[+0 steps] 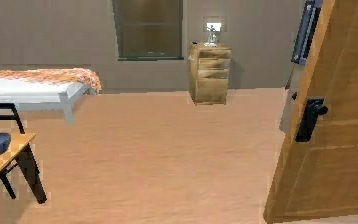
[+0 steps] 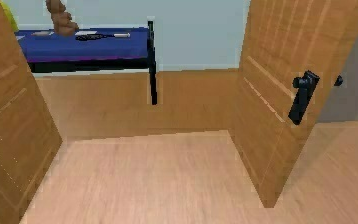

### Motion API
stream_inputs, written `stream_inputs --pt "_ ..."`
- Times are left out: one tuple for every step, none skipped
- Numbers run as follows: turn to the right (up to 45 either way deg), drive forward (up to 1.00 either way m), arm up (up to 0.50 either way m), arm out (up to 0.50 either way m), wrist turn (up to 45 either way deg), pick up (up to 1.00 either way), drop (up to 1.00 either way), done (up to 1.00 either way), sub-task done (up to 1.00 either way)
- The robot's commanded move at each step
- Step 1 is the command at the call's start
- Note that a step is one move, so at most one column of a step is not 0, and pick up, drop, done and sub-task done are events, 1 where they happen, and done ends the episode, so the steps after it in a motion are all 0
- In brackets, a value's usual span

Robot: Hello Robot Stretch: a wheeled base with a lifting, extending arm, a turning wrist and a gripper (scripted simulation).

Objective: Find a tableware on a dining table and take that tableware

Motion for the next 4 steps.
stream_inputs --pt "0.0 0.15 0.00 0.00 0.0 0.00 0.00 0.00 0.00" --pt "-36.0 0.00 0.00 0.00 0.0 0.00 0.00 0.00 0.00" --pt "0.0 0.55 0.00 0.00 0.0 0.00 0.00 0.00 0.00" --pt "-45.0 0.00 0.00 0.00 0.0 0.00 0.00 0.00 0.00"
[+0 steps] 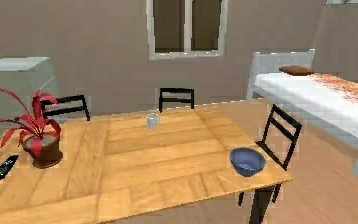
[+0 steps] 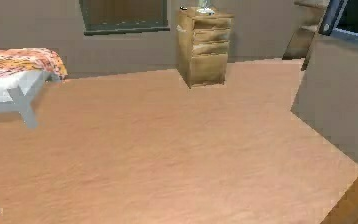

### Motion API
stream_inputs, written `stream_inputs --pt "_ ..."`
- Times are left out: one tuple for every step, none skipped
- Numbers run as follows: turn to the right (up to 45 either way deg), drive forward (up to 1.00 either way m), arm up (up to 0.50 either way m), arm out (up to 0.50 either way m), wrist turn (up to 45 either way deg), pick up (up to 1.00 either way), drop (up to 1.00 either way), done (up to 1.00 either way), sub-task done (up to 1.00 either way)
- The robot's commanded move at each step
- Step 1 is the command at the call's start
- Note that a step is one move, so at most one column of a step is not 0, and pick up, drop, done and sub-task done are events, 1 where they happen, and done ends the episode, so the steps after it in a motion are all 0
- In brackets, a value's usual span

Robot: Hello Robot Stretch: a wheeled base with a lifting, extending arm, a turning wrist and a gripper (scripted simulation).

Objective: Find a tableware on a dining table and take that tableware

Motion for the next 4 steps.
stream_inputs --pt "-45.0 0.00 0.00 0.00 0.0 0.00 0.00 0.00 0.00" --pt "-21.0 0.00 0.00 0.00 0.0 0.00 0.00 0.00 0.00" --pt "45.0 0.00 0.00 0.00 0.0 0.00 0.00 0.00 0.00" --pt "45.0 0.00 0.00 0.00 0.0 0.00 0.00 0.00 0.00"
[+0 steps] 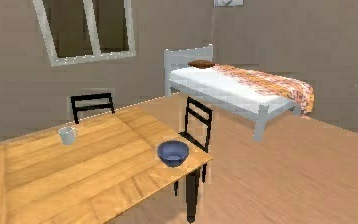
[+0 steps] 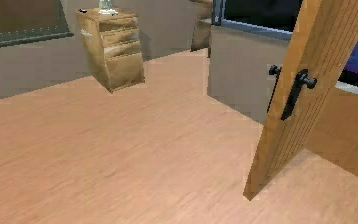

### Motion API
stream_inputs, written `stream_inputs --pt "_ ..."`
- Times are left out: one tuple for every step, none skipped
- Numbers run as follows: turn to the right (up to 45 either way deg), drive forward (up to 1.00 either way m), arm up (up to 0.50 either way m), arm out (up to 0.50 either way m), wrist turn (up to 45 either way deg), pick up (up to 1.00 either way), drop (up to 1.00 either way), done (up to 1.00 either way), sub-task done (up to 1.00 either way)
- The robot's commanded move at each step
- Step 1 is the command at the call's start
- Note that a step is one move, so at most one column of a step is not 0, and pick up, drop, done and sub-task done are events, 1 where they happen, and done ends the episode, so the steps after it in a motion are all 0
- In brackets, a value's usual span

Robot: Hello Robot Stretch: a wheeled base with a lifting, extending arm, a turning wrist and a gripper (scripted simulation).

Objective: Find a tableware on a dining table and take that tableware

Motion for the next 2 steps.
stream_inputs --pt "6.0 0.00 0.00 0.00 0.0 0.00 0.00 0.00 0.00" --pt "0.0 0.40 0.00 0.00 0.0 0.00 0.00 0.00 0.00"
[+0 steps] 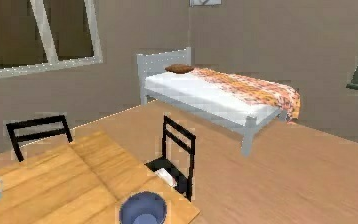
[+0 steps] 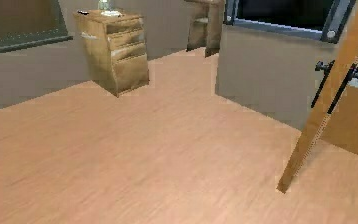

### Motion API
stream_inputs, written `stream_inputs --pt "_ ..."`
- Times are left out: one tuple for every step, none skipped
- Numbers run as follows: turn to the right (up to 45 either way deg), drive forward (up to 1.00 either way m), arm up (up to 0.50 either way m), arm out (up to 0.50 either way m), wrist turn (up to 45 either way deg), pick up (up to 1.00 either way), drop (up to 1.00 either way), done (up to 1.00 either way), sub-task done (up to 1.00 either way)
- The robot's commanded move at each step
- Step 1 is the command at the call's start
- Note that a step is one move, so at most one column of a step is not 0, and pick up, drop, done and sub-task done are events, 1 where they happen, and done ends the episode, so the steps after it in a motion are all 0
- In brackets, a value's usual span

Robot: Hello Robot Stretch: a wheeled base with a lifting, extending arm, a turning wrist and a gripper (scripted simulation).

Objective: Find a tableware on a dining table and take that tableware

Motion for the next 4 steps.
stream_inputs --pt "-45.0 0.00 0.00 0.00 0.0 0.00 0.00 0.00 0.00" --pt "-45.0 0.00 0.00 0.00 0.0 0.00 0.00 0.00 0.00" --pt "-12.0 0.00 0.00 0.00 0.0 0.00 0.00 0.00 0.00" --pt "0.0 0.00 0.50 0.00 0.0 0.00 0.00 0.00 0.00"
